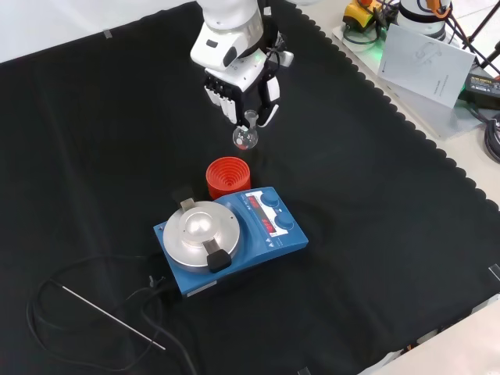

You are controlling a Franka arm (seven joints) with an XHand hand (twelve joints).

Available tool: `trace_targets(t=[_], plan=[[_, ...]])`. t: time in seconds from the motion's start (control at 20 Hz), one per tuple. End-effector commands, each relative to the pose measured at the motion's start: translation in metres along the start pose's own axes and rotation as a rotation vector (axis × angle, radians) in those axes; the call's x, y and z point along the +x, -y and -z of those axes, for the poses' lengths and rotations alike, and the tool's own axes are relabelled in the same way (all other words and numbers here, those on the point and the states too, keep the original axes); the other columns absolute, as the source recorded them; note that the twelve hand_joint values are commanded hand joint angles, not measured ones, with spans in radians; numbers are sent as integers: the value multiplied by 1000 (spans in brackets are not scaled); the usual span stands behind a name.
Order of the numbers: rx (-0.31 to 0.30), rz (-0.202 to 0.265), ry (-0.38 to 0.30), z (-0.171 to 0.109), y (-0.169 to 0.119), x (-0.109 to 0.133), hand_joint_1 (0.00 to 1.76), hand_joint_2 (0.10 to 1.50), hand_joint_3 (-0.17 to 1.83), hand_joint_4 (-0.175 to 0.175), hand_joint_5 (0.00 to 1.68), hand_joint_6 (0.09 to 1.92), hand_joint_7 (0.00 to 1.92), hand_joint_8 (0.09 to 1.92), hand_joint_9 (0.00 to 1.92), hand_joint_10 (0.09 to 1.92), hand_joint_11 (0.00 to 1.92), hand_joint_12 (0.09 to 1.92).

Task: Place the round-bottom flask on the heater.

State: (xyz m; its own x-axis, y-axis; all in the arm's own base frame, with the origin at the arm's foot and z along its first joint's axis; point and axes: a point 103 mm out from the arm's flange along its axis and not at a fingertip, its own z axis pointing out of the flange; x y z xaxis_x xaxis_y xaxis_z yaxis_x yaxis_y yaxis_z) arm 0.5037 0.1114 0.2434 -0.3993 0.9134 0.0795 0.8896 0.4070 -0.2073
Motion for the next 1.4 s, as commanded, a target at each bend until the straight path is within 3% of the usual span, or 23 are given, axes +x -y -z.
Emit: trace_targets(t=[0.05, 0.15, 0.55, 0.85, 1.0, 1.4], plan=[[-1, 1, 8, 2, 1, 2, 1342, 369, 1069, -175, 1375, 564, 1531, 561, 1718, 339, 1599, 874], [-2, 6, 30, 1, 2, 4, 1342, 369, 1070, -175, 1376, 564, 1531, 562, 1719, 339, 1600, 873], [-10, -1, -5, 7, 4, 10, 1342, 367, 1073, -175, 1377, 564, 1531, 563, 1720, 339, 1603, 872], [-28, -48, -5, 19, 1, 11, 1342, 366, 1074, -175, 1377, 565, 1531, 563, 1720, 339, 1604, 871], [-35, -67, -41, 28, 0, 9, 1342, 365, 1075, -175, 1378, 564, 1531, 564, 1721, 339, 1604, 870], [-54, 12, -48, 52, -12, 25, 1342, 362, 1080, -175, 1381, 563, 1532, 566, 1722, 340, 1606, 868]])
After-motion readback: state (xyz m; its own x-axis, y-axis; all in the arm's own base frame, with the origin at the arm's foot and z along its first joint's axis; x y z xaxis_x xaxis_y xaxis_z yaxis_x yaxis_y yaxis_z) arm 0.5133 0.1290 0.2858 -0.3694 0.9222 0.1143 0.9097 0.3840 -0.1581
